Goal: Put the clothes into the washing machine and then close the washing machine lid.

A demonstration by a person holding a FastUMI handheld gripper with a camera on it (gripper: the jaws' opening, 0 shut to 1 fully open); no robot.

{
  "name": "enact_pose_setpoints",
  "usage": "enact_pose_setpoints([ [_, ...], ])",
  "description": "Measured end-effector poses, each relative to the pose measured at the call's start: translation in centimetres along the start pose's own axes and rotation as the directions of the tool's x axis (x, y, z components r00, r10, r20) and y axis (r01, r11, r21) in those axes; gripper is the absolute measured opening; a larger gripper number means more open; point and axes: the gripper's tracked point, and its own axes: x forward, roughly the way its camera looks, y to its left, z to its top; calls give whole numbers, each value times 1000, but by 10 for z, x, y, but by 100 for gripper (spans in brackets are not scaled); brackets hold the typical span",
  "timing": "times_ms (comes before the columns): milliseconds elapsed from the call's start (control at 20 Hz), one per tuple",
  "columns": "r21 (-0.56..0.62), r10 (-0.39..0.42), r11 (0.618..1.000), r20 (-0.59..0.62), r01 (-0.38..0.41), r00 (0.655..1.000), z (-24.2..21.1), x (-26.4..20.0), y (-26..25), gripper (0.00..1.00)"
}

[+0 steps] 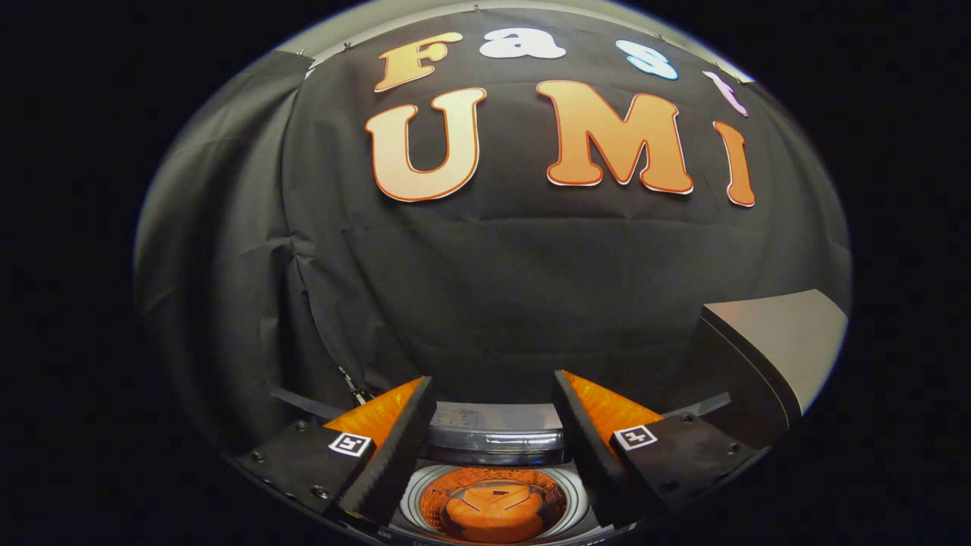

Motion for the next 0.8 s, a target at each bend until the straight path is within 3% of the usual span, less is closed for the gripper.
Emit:
enact_pose_setpoints([
  [800,-5,-21,1000,24,21,999,-45,-19,-3,99],
])
